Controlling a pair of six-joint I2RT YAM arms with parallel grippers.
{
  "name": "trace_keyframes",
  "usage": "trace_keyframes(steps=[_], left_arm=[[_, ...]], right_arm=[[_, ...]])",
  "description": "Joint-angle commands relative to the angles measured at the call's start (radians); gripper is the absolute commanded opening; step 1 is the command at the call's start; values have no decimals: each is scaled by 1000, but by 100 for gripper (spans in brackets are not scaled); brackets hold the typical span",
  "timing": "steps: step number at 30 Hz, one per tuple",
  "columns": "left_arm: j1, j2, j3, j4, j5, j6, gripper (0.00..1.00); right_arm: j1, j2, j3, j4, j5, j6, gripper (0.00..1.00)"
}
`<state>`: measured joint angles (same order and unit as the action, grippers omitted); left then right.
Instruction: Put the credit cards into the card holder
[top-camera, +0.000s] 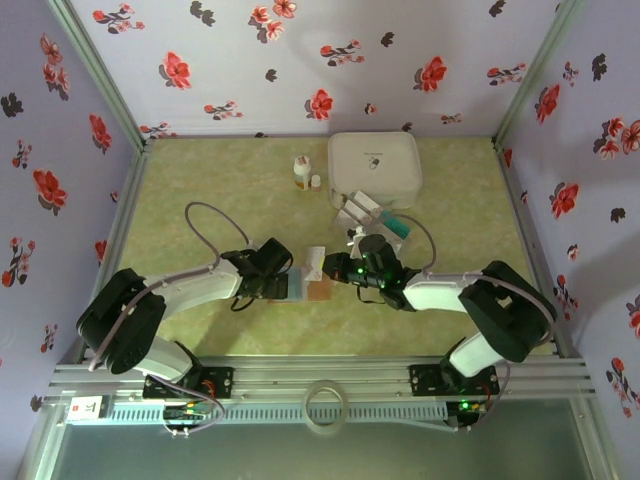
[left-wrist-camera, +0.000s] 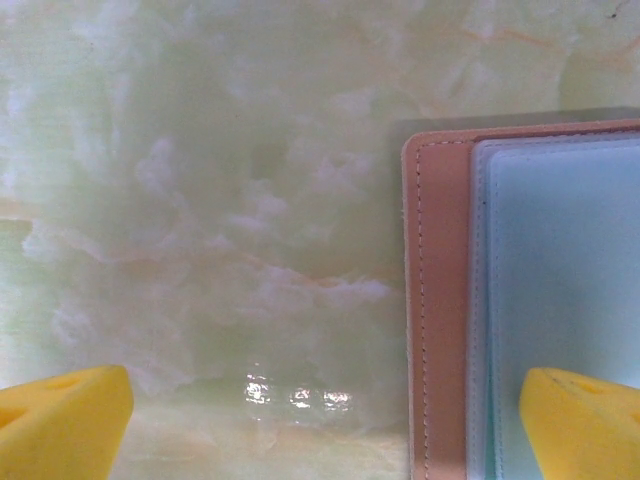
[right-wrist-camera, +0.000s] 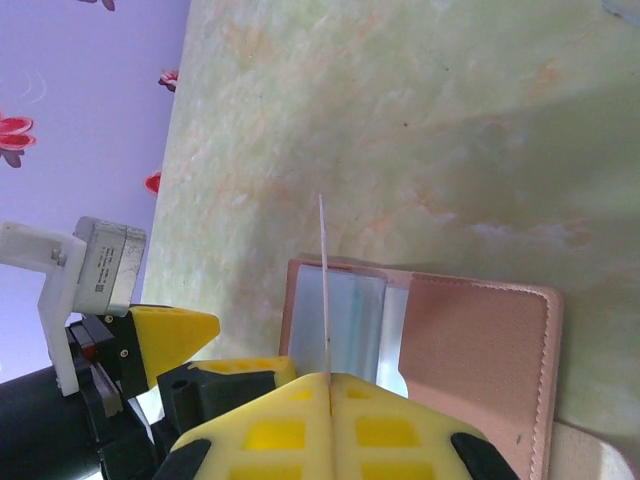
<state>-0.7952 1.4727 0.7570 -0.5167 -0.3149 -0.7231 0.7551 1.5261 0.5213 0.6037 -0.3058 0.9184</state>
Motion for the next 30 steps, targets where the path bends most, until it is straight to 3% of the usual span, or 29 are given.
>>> trace_keyframes(steps=[1,30], left_arm=[[-9,9,-13,-16,-33,-6,100],[-10,-4,-31,-9,-33,-18,100]], right_arm=[[10,37,-5,91,-16,24,0],[39,258,-25,315,-41,76,0]])
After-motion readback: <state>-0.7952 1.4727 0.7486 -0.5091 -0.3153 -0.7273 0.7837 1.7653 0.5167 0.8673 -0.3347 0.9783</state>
